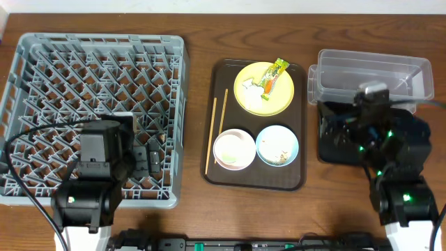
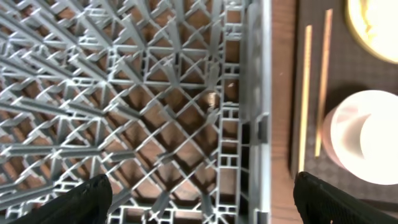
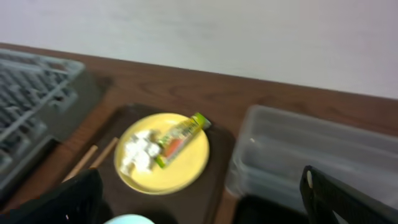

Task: Sort waste into correct bins and load items into the dishwasher
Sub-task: 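Move the right gripper to the yellow plate and grasp the white tissue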

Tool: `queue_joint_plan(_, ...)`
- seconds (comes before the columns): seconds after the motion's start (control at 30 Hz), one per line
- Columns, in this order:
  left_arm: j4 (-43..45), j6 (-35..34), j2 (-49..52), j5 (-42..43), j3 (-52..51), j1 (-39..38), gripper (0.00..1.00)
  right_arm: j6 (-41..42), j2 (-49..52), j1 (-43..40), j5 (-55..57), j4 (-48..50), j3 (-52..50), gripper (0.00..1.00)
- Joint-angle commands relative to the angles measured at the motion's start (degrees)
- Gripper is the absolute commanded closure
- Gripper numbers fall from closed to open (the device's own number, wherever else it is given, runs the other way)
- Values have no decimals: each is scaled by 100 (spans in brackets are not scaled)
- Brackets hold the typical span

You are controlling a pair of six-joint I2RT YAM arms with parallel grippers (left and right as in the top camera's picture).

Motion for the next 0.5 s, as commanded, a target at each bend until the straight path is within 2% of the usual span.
queue_joint_plan(0.0, -7, 79, 26, 455, 157, 24, 5, -57, 549, -11, -529, -249, 457, 1)
queue_joint_plan(0.3, 15, -55, 33, 428, 157, 31, 5, -732, 2658, 184, -809, -2380, 2573, 1)
queue_joint_plan(0.47, 13, -55, 31, 431, 157, 31, 5, -793, 3475, 470, -852, -2997, 3475, 1)
